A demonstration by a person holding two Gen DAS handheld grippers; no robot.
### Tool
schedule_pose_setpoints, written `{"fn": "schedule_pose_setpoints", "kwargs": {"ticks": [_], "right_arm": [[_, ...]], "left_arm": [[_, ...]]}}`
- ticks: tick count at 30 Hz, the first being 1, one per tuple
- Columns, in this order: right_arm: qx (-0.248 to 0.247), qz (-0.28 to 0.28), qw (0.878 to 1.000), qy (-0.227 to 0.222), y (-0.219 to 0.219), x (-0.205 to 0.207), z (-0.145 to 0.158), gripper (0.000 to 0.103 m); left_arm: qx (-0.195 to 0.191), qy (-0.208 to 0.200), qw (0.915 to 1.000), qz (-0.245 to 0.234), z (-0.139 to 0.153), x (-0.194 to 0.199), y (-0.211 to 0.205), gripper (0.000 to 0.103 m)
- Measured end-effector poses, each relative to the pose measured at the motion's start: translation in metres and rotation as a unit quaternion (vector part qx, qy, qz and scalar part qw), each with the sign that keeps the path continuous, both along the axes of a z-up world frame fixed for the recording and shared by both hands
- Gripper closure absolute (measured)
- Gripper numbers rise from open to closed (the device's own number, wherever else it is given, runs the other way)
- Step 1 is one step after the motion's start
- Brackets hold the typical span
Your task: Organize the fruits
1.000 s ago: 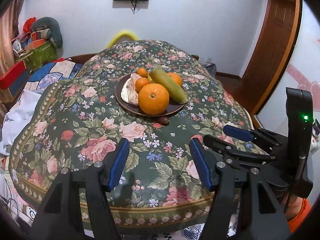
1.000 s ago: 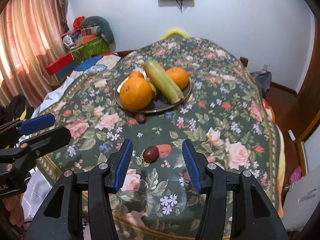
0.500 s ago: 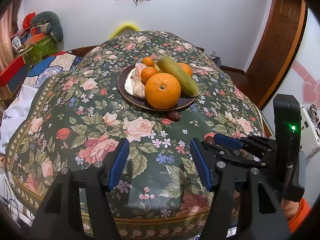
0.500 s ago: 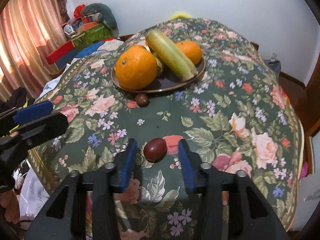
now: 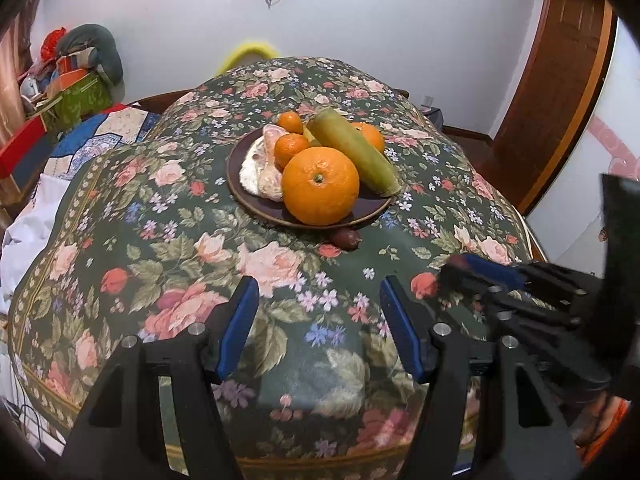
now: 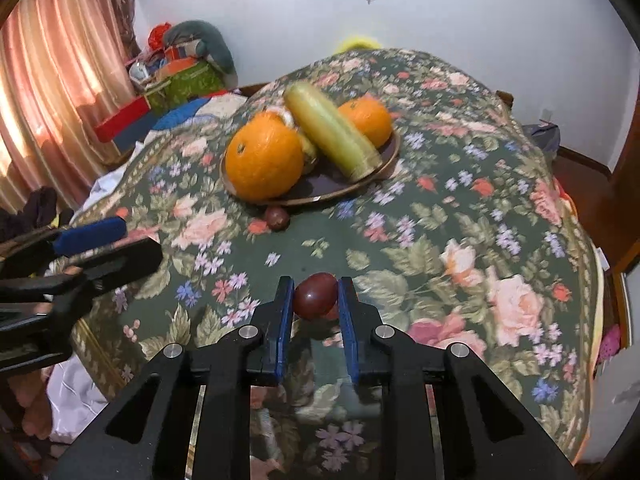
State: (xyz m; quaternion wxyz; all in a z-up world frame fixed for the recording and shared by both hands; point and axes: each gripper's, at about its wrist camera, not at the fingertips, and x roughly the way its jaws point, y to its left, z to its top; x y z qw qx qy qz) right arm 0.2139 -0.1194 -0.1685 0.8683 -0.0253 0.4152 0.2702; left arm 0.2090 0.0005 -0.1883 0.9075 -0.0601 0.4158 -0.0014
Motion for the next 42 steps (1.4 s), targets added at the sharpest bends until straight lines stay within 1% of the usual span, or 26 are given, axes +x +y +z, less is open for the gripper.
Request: {"fn": "schedule_pose_setpoints", "kwargs": {"ticks": [6, 10, 12, 19, 21, 25, 28, 29, 32, 36, 39, 42], "right_arm": [[0.013, -0.019, 1.000, -0.018, -0.025, 0.004, 0.015, 0.083], [0.022, -0.027, 0.999, -0.020, -0.040, 0.009, 0.016, 0.083], [0.026, -0.028, 0.999, -0.018, -0.045, 0.012, 0.016, 0.083], [0.037, -0.029, 0.999, -0.017, -0.055, 0.018, 0.010, 0.083], [0.041, -0.028, 0.999, -0.016, -0.056, 0.019, 0.009, 0.083], [0.044, -0.024, 0.999, -0.015, -0.056, 0.020, 0.007, 0.083], [0.044, -0.025, 0.999, -0.013, -0.057, 0.020, 0.005, 0.083], [0.043, -0.026, 0.999, -0.013, -0.057, 0.020, 0.005, 0.083], [0.042, -0.026, 0.999, -0.014, -0.058, 0.019, 0.006, 0.083], [0.039, -0.025, 0.999, -0.017, -0.056, 0.017, 0.009, 0.083], [0.037, -0.023, 0.999, -0.022, -0.052, 0.016, 0.013, 0.083], [0.037, -0.018, 0.999, -0.027, -0.044, 0.016, 0.018, 0.083]], "left_arm": [[0.005, 0.021, 0.9997, -0.012, -0.014, 0.030, -0.016, 0.040], [0.019, 0.037, 0.9990, -0.015, -0.026, 0.051, -0.024, 0.041], [0.019, 0.041, 0.9988, -0.015, -0.029, 0.058, -0.025, 0.041], [0.019, 0.064, 0.9977, -0.010, -0.043, 0.081, -0.028, 0.055], [0.019, 0.067, 0.9976, -0.004, -0.048, 0.084, -0.028, 0.057], [0.018, 0.063, 0.9978, 0.002, -0.052, 0.086, -0.026, 0.062], [0.017, 0.061, 0.9979, -0.007, -0.052, 0.085, -0.028, 0.081], [0.020, 0.060, 0.9980, -0.007, -0.051, 0.084, -0.028, 0.083], [0.023, 0.055, 0.9982, -0.008, -0.048, 0.079, -0.029, 0.085], [0.020, 0.048, 0.9986, -0.013, -0.041, 0.067, -0.025, 0.085], [0.014, 0.038, 0.9991, -0.012, -0.032, 0.057, -0.017, 0.085], [0.017, 0.024, 0.9996, -0.005, -0.021, 0.046, -0.005, 0.085]]}}
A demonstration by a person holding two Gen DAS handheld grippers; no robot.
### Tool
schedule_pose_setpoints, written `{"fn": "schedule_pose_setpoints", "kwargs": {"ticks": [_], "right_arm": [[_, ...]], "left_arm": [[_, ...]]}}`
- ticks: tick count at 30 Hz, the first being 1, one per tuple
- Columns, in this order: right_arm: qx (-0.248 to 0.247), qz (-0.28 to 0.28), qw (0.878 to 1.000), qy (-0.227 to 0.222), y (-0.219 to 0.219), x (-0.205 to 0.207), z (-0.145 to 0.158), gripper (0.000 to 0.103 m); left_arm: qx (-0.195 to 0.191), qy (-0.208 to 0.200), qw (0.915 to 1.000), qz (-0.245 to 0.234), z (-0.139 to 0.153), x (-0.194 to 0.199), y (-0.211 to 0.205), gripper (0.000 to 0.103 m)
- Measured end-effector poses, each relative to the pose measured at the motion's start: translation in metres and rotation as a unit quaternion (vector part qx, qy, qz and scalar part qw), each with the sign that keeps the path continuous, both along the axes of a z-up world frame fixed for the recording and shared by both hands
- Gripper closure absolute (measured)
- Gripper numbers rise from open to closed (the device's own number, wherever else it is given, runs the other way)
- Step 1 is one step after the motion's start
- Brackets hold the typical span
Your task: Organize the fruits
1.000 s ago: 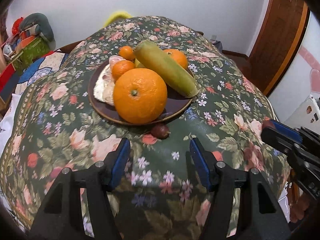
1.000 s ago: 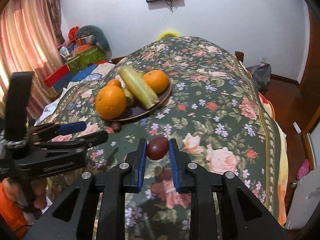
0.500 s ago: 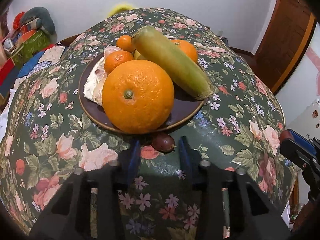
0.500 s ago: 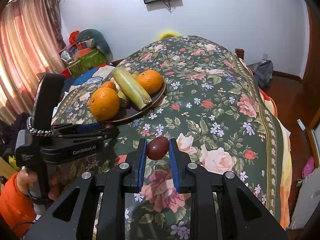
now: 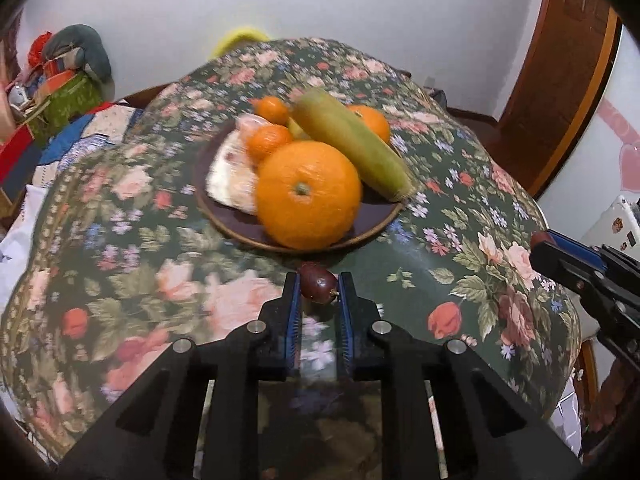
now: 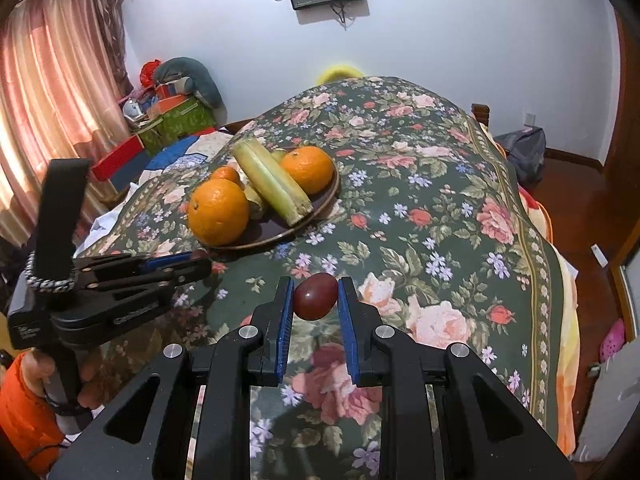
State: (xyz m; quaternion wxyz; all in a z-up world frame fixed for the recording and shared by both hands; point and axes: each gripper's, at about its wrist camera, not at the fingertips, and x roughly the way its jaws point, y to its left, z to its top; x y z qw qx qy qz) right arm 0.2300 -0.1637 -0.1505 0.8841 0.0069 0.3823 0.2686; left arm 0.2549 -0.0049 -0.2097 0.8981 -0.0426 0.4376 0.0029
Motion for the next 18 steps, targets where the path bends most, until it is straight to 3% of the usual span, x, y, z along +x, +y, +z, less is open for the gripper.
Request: {"fn": "schedule_pose_setpoints", "kwargs": {"ticks": [10, 18], "right_arm": [[-0.008, 0.019, 1.000, -0.013, 0.037, 0.009, 0.008, 0.083], [-0.026, 0.032, 0.999, -0.018, 0.063, 0.021, 0.005, 0.083]], "left_arm": [[-0.004, -0.036, 0.9990, 0.026, 0.031, -0.010, 0.056, 0.085], [-0.011, -0.052, 0.9984, 0.022, 0.032, 0.011, 0.075, 0.085]]}}
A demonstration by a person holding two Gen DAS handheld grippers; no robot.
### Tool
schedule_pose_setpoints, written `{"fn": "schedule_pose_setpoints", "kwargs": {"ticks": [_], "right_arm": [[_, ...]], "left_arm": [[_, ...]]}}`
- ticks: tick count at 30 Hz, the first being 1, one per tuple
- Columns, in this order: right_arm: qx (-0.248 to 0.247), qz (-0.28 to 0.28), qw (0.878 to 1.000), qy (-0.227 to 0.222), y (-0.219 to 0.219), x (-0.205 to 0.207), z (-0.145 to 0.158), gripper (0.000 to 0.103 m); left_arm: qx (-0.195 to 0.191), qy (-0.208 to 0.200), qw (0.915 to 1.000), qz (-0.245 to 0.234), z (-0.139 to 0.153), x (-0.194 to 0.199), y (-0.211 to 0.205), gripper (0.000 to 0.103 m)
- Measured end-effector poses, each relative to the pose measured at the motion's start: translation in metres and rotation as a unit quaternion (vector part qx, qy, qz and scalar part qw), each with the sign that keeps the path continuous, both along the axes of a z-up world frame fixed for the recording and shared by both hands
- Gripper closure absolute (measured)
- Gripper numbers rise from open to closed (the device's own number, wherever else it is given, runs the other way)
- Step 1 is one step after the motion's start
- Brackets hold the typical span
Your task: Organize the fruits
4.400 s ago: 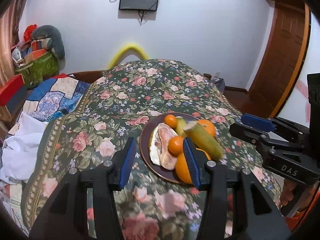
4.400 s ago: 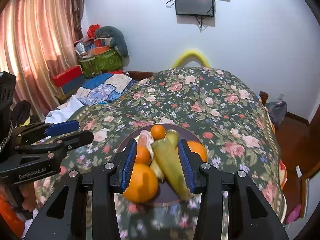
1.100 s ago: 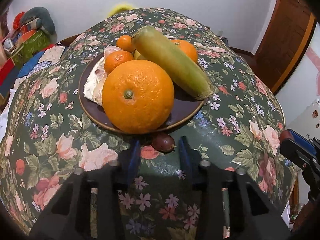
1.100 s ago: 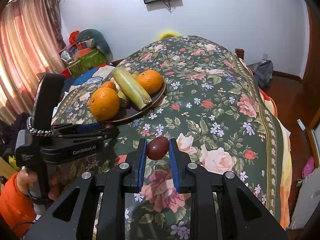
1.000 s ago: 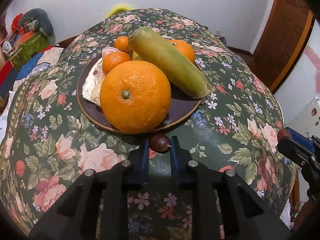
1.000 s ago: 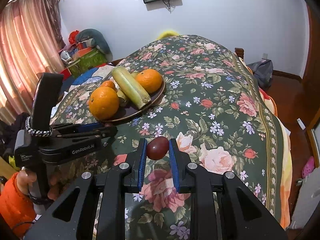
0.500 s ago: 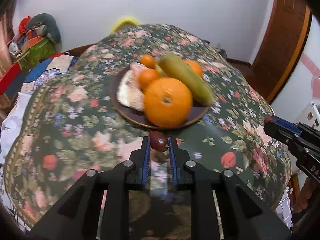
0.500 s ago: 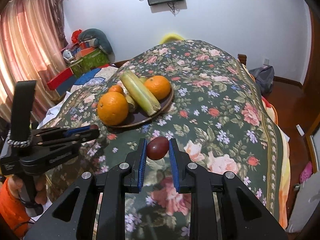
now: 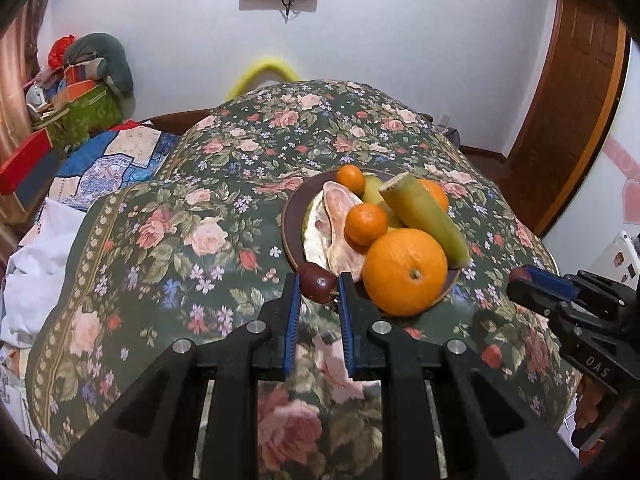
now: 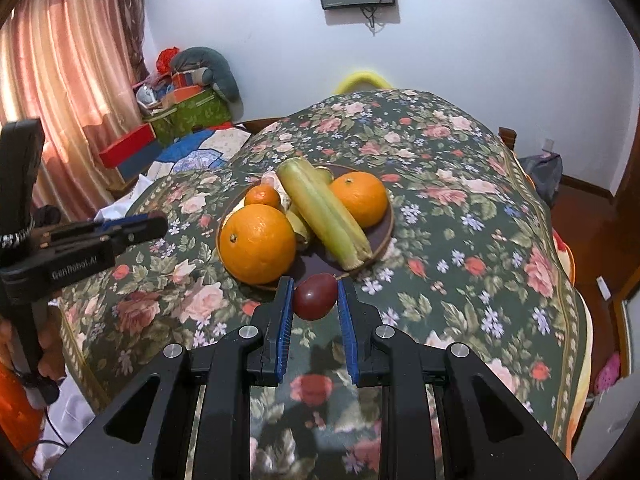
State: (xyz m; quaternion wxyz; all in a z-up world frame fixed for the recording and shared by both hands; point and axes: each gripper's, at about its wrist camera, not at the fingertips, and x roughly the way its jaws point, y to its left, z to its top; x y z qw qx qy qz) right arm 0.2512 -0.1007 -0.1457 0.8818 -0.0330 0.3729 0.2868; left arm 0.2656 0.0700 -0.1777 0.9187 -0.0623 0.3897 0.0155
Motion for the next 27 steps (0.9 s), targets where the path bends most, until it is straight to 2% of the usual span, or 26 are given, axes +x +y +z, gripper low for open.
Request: {"fn": "schedule_pose_setpoints", "kwargs": {"ticks": [6, 11, 16, 27], "right_arm": [[-0.013, 0.005, 1.000, 0.008, 0.012, 0.016, -0.012, 0.083], [-0.022, 0.010, 1.000, 0.013, 0.020, 0.025, -0.022, 0.083], [-0.024, 0.014, 0.999, 0.020, 0.025, 0.033, -0.029, 0.083], [-0.042, 0.034, 0.998, 0.023, 0.035, 0.040, -0.037, 0.083]], "left_arm": [[-0.035, 0.022, 0.9988, -0.026, -0.021, 0.018, 0.001, 0.085], [-0.037, 0.033, 0.9980, -0.038, -0.035, 0.030, -0.004, 0.085], [-0.053, 0.034, 0.9972, -0.039, -0.040, 0.039, 0.000, 0.085], [-0.054, 0.034, 0.9971, -0.042, -0.042, 0.048, -0.001, 0.085]]}}
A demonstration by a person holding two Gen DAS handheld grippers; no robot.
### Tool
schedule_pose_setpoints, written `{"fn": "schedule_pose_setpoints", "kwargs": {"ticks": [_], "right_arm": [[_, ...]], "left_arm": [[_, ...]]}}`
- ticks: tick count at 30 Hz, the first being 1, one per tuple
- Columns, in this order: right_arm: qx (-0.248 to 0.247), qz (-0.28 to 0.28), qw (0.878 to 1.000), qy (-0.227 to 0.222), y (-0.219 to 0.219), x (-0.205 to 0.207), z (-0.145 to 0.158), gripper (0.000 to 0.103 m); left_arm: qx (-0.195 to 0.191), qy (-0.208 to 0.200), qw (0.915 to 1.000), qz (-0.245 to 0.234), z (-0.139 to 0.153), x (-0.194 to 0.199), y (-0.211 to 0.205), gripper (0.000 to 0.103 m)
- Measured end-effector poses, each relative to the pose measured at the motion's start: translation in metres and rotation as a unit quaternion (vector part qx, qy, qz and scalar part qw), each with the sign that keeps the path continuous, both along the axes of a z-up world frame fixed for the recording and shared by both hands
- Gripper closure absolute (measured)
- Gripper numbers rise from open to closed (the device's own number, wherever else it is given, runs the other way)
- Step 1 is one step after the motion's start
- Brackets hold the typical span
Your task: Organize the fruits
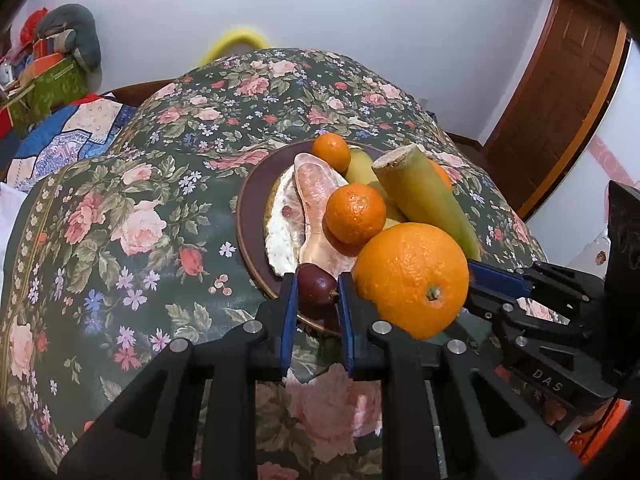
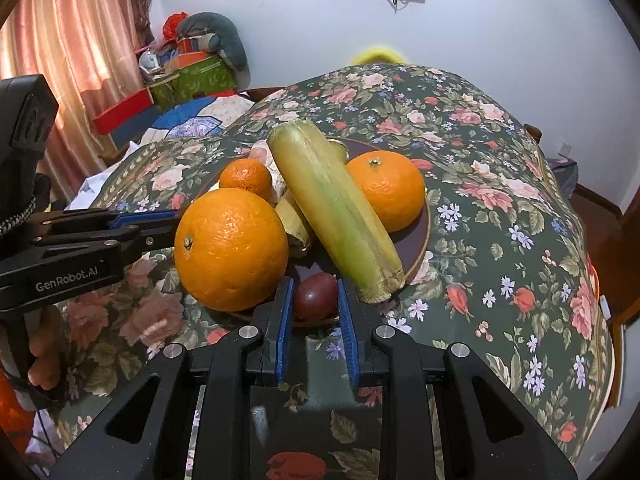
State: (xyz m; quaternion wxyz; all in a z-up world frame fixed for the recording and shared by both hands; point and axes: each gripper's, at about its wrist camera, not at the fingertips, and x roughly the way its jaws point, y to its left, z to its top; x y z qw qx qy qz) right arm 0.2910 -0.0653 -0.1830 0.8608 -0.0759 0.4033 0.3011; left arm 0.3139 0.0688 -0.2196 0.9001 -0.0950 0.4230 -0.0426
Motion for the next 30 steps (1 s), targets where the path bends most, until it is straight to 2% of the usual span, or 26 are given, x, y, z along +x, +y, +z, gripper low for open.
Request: {"fn": "schedule_pose_setpoints", "kwargs": {"ticks": [3, 6, 12, 15, 17, 19, 24, 30], "right_arm": [[-0.001, 0.001, 1.000, 0.008, 0.001, 0.002, -0.002, 0.081], [0.000, 0.003, 1.000, 0.009, 0.001, 0.004, -0.003, 0.080], [-0.003, -0.001, 1.000, 0.006, 0.001, 0.002, -0.002, 0.077], [-0.005, -0.010, 1.000, -0.007, -0.003, -0.004, 0.004, 0.070], [-0.001, -0.015, 1.000, -0.013, -0.008, -0.008, 0.011, 0.070], [0.008, -0.023, 0.999, -0.022, -0.013, -0.013, 0.023, 0.070], [0.048, -0.041, 0.996, -0.067, -0.031, -0.037, 0.074, 0.070], [0.103, -0.056, 0.981, -0.152, -0.055, -0.095, 0.153, 0.070]], "left_arm": [[0.000, 0.002, 1.0000, -0.003, -0.001, 0.001, 0.000, 0.083], [0.001, 0.008, 1.0000, 0.001, -0.003, 0.002, 0.003, 0.076], [-0.004, 0.008, 0.9999, 0.007, 0.001, -0.004, 0.007, 0.076], [0.002, -0.004, 0.9999, 0.016, 0.013, -0.014, 0.010, 0.076], [0.006, -0.016, 0.9996, 0.022, 0.024, -0.022, 0.010, 0.076], [0.011, -0.036, 0.9989, 0.028, 0.041, -0.034, 0.008, 0.076], [0.035, -0.097, 0.9941, 0.034, 0.093, -0.070, -0.001, 0.076], [0.055, -0.188, 0.9798, 0.041, 0.167, -0.132, -0.017, 0.076]]}}
